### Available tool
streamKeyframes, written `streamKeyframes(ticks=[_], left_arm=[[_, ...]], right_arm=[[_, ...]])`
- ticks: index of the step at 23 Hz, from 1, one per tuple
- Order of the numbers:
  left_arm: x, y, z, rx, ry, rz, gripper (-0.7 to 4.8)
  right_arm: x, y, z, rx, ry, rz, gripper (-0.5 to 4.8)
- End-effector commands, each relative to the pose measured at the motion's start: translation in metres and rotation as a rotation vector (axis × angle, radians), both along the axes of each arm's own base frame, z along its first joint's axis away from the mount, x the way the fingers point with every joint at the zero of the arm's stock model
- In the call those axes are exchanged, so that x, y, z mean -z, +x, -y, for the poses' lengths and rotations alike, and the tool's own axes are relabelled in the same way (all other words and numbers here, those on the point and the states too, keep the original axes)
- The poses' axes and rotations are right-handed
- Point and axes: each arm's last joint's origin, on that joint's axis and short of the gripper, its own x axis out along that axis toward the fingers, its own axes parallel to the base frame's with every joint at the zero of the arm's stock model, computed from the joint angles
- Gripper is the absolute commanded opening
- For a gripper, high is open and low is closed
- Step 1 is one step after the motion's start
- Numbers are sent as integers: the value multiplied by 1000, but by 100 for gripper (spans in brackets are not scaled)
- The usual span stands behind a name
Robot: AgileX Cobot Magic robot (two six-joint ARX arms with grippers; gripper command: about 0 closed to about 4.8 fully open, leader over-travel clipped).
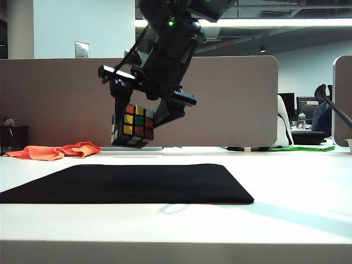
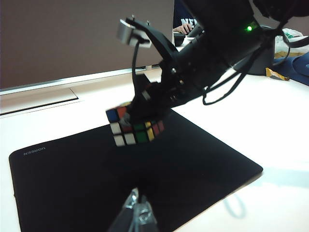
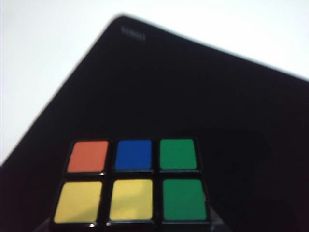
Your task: Pick up the cube on the right side of the mouse pad, then place it in the center of the mouse pad.
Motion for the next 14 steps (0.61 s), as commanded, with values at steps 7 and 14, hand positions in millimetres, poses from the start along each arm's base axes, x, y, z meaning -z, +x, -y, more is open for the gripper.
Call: streamKeyframes(ticks=[7, 14], left_arm=[[-3, 0, 0, 4, -6, 14, -6], [-3, 0, 0, 4, -6, 14, -6]], right_arm=[[13, 3, 2, 12, -45, -51, 328], [35, 12, -4, 10, -57, -58, 328]])
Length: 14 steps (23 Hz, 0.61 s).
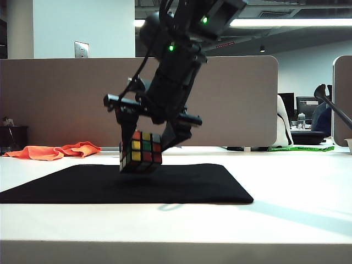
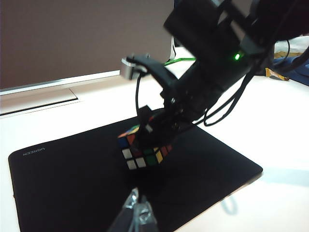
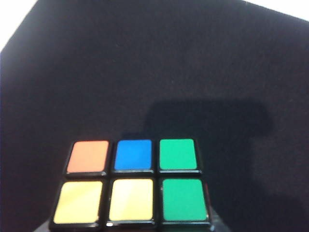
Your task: Pick up the cube on the right side of the mouse pad, then place it in the center of the mouse pad.
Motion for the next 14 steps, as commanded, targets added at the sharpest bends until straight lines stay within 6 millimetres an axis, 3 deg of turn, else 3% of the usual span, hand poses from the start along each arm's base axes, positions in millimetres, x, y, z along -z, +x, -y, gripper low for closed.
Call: streamKeyframes(ticks=[1, 9, 14], left_arm=[[-3, 0, 0, 5, -5, 13, -6], [-3, 0, 0, 5, -6, 14, -6], [-3, 0, 0, 5, -21, 3, -6]], right_arm=[[3, 7, -3, 4, 27, 33, 328], [2, 12, -3, 28, 32, 69, 328], [14, 16, -1, 47, 2, 52, 328]])
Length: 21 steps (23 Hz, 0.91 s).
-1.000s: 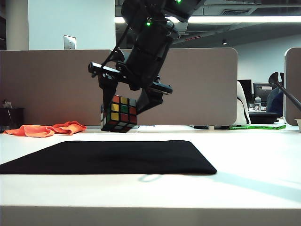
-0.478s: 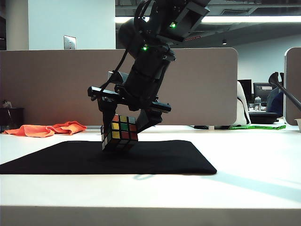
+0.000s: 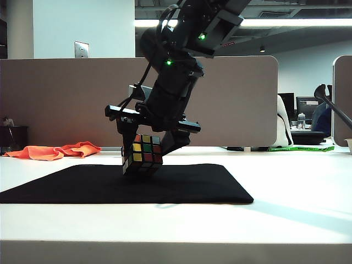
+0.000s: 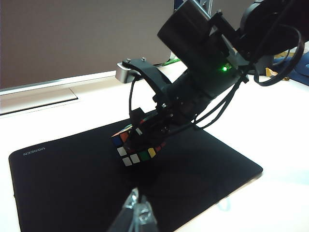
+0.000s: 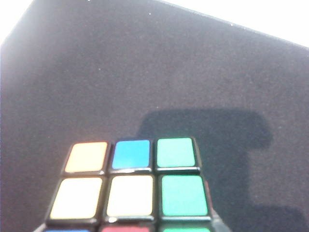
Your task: Pick up the cube on the right side of the mouse pad, then place it in the center of the mouse pad.
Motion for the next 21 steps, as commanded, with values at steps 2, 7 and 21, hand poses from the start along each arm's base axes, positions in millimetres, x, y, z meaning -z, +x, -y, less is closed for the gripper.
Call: streamKeyframes(ticks=[2, 7, 21], left_arm=[[-3, 0, 0, 5, -20, 3, -6], [-3, 0, 0, 5, -20, 4, -6], [-3, 0, 0, 4, -20, 3, -6]], right_arm=[[1, 2, 0, 7, 2, 11, 328], [-2, 4, -2, 7, 29, 42, 328], [0, -7, -12, -19, 3, 21, 328]])
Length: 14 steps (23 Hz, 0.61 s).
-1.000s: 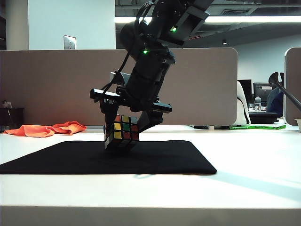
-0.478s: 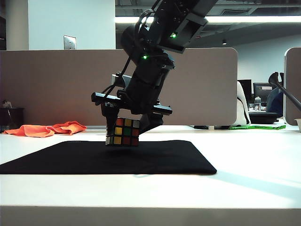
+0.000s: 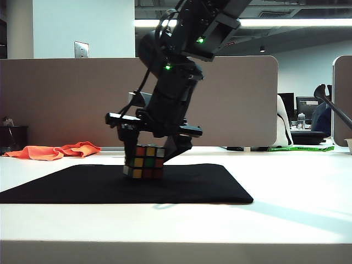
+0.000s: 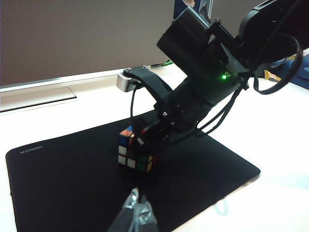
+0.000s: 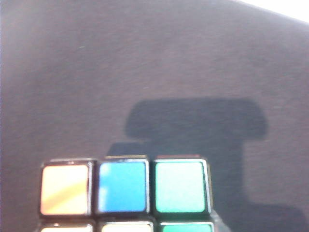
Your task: Pick up the cube on the right side of the mouse pad, then place it in the center of the mouse pad.
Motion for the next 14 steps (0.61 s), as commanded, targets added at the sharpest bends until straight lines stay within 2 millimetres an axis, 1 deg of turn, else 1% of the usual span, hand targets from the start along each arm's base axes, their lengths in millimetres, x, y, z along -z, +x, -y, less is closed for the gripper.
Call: streamKeyframes(ticks=[1, 8, 14], left_arm=[[-3, 0, 0, 4, -4, 15, -6], [-3, 0, 0, 5, -5, 15, -6], [-3, 0, 0, 4, -5, 15, -6]], right_arm=[[-8, -1, -8, -11, 51, 62, 328], [-8, 4, -3, 54, 9, 100, 328], [-6, 3, -7, 54, 13, 109, 328]])
